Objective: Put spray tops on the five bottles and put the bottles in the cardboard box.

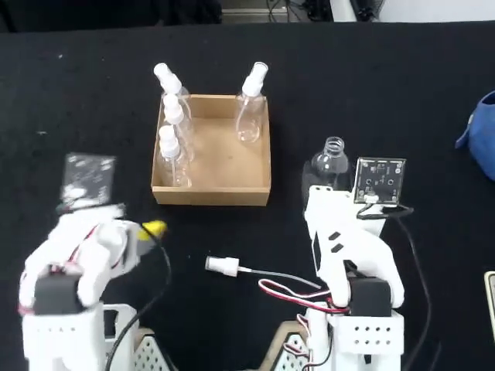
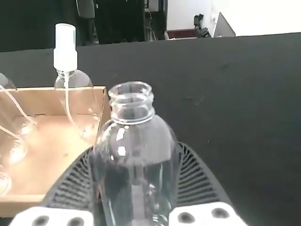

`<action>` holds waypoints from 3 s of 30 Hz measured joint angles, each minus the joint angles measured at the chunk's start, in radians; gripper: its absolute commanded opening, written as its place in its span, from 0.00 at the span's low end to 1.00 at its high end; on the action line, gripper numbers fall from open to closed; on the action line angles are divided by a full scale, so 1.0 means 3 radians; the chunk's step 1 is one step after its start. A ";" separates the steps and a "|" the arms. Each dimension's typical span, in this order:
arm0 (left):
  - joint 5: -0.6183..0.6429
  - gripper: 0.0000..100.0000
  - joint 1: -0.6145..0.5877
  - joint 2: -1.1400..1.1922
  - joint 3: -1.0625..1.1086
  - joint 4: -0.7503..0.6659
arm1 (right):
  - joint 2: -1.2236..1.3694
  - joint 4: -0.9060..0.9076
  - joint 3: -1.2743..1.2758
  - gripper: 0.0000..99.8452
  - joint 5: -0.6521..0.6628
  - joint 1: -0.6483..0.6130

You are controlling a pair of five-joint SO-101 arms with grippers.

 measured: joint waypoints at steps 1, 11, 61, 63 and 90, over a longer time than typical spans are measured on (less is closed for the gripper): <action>0.0041 0.27 0.0133 0.0169 -0.0046 0.0051 | 0.0000 0.0000 0.0000 0.01 0.0000 0.0010; 0.0880 0.28 0.1386 0.0721 -0.0128 0.0164 | 0.0000 -0.0199 0.0026 0.01 -0.0005 0.0445; 0.1222 0.25 0.2112 0.2956 0.0143 -0.1509 | 0.0000 -0.0210 0.0026 0.01 -0.0005 0.0465; 0.1222 0.21 0.2112 0.2956 0.0148 -0.1509 | 0.0000 -0.0210 0.0026 0.01 -0.0005 0.0465; 0.0501 0.16 0.0736 0.2956 0.0169 -0.1054 | 0.0000 -0.0210 0.0026 0.01 -0.0005 0.0465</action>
